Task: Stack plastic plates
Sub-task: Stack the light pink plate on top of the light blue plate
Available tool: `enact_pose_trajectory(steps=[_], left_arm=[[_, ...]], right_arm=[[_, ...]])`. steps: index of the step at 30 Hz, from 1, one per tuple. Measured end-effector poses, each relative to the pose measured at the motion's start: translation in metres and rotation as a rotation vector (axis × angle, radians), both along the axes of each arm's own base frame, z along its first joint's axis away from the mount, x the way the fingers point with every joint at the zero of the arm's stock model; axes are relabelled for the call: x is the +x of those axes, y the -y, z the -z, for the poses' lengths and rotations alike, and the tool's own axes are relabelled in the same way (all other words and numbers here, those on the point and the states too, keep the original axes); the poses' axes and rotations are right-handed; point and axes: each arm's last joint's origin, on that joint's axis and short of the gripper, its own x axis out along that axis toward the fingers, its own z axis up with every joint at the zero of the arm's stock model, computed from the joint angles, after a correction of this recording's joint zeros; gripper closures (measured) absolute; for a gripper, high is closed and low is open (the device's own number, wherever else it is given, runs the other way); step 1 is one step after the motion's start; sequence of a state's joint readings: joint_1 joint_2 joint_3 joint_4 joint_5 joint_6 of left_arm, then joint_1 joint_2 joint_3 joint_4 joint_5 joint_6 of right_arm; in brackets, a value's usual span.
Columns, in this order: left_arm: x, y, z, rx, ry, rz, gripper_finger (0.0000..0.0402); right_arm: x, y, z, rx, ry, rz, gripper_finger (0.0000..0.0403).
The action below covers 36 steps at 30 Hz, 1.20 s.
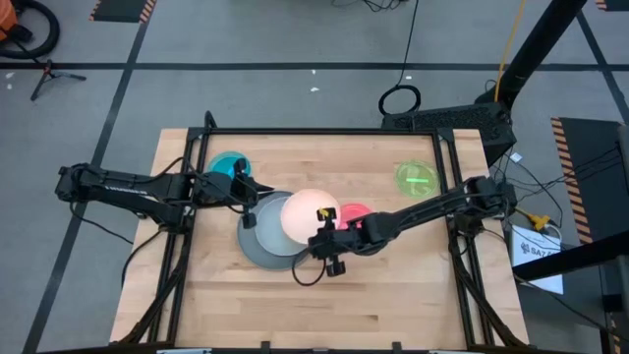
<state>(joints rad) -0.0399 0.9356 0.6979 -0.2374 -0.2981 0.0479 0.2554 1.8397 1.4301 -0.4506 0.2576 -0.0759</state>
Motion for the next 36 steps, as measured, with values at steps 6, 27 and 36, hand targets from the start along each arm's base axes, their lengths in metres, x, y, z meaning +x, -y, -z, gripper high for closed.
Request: enact_pose_trajectory(steps=[6,27,36], left_arm=[[0.000,0.000,0.000,0.000,-0.001,0.000,0.0362],[0.000,0.002,0.001,0.000,-0.009,0.010,0.0362],[-0.002,0.002,0.004,-0.003,-0.049,0.010,0.0362]], right_arm=[[0.002,0.000,-0.005,0.004,0.013,0.005,0.0298],[-0.004,0.146,-0.007,0.283,-0.047,0.682,0.0317],[-0.042,0.231,0.002,0.351,-0.184,0.957,0.0259]])
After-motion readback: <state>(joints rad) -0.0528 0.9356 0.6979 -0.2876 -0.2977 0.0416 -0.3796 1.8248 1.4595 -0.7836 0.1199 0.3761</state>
